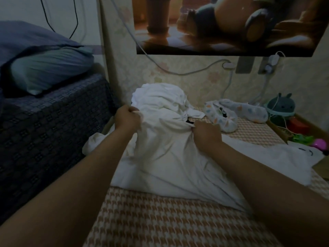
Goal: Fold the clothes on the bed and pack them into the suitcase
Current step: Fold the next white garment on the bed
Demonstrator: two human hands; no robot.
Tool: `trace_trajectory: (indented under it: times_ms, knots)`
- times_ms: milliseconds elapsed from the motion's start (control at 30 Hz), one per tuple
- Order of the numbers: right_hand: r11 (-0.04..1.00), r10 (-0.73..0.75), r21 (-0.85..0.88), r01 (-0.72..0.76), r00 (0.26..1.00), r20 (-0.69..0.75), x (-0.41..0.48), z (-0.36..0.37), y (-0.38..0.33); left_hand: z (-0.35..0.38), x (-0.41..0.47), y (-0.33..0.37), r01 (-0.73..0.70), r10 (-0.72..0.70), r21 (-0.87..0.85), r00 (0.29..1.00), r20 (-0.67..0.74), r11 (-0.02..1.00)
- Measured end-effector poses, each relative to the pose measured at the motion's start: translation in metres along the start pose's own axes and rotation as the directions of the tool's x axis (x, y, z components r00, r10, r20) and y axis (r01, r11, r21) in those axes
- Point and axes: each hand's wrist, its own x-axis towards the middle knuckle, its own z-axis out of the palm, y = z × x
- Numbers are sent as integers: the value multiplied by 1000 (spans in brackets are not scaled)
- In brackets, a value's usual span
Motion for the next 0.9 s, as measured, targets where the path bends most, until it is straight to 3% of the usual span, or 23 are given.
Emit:
trace_trajectory:
  times_ms: [100, 133, 200, 233, 300, 367, 433, 533, 700, 800, 900]
  knots:
    - [992, 47, -118, -51, 998, -40, 16, 13, -7, 17, 23, -7, -27, 27, 21, 999, -26, 999]
    - [997, -27, -81, 20, 996, -80, 17, 18, -11, 22, 23, -15, -53, 54, 41, 999, -8, 998]
    - [948, -282, 109, 298, 949, -137, 10, 31, -19, 32, 11, -39, -130, 107, 151, 983, 150, 980]
    - [888, -401, 206, 410, 912, -85, 2, 37, -25, 37, 2, -54, -166, 106, 232, 963, 248, 959]
    - [852, -491, 302, 427, 852, 183, -17, 52, -36, 42, -12, -81, -151, -8, 385, 924, 382, 910]
    - [914, -398, 263, 310, 815, 421, -28, 68, -38, 37, -20, -97, -131, -106, 504, 904, 414, 854]
    - [939, -338, 238, 249, 802, 493, -30, 77, -39, 26, -23, -100, -128, -64, 471, 927, 370, 873]
    - [941, -331, 235, 244, 805, 492, -22, 73, -42, 5, -11, -95, -253, 66, 501, 930, 361, 828]
    - [916, -267, 371, 154, 923, 276, -7, 70, -32, -10, 0, -89, -227, -153, 806, 920, 362, 546]
    - [949, -156, 305, 79, 959, 238, -2, 74, -9, 7, -8, -74, -335, 108, 763, 937, 334, 553]
    - [982, -129, 178, 65, 918, 374, 2, 71, 11, 36, 2, -59, -527, 283, 592, 843, 458, 610]
